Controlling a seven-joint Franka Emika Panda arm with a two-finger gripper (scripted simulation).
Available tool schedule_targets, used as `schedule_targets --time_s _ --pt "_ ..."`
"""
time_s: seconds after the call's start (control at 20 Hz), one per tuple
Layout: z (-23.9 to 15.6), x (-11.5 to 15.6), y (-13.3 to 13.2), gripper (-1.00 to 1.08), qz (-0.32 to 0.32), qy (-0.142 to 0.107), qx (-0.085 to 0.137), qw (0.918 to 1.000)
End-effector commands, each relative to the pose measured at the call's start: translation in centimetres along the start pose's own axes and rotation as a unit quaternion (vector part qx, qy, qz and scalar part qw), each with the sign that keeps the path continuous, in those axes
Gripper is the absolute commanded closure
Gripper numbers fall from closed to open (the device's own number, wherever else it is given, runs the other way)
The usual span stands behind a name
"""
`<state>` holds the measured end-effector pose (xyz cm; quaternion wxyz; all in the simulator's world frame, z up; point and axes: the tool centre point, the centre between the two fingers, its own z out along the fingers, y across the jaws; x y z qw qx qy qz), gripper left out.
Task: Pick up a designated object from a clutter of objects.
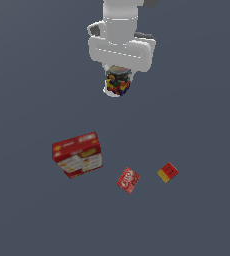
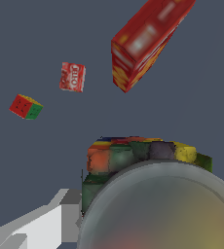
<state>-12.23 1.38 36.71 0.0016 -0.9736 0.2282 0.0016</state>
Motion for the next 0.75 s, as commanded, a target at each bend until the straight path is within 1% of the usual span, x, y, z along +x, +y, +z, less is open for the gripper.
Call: schedule_targets --time_s 0.0,0.35,0.7 --pt "-1.9 0.0 1.2 1.08 0.0 0.001 0.0 1.0" --pt "-5.3 0.2 3.4 1.08 0.0 0.002 -0.001 1.0" --pt "-6.5 0.3 4.1 1.08 0.0 0.002 -0.001 1.0"
